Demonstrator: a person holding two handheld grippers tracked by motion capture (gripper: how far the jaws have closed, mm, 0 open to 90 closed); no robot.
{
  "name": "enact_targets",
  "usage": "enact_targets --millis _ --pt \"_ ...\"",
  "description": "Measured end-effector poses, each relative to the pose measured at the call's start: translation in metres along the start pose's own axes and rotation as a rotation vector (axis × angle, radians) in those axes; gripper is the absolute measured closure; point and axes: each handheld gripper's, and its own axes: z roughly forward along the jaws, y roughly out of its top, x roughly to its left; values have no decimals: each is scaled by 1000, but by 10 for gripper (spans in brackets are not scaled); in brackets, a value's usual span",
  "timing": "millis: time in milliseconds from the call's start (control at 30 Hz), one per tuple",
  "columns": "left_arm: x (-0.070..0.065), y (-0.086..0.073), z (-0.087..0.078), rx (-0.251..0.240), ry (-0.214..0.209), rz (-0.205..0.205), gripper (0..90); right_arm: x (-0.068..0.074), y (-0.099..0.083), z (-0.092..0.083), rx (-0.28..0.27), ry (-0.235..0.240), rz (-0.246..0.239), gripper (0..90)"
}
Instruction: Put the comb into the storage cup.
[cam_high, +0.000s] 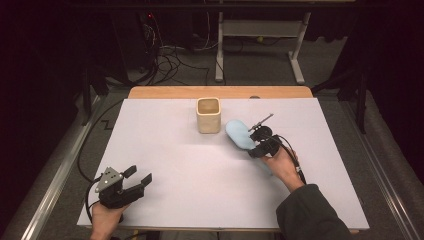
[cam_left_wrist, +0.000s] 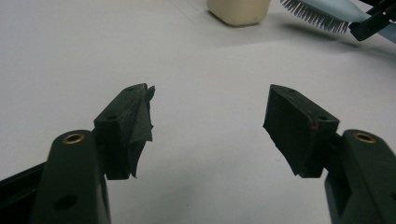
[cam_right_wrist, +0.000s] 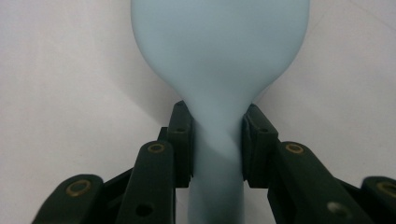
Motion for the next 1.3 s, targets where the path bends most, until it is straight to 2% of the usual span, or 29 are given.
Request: enact_targets --millis 133,433,600,900,1300 --pt "0 0 0 1 0 -1 324 2 -3 -7 -21 4 -21 704" --pt "0 0 0 -2 1 0 324 6 -13 -20 -59 18 -19 703" --pt "0 0 0 -1 0 2 324 2 -20 -28 -93 23 -10 703" --pt "-1 0 0 -4 2 0 324 -3 -40 -45 -156 36 -1 702" --pt "-5 1 0 -2 -6 8 322 -1 -72 -64 -244 58 -5 702"
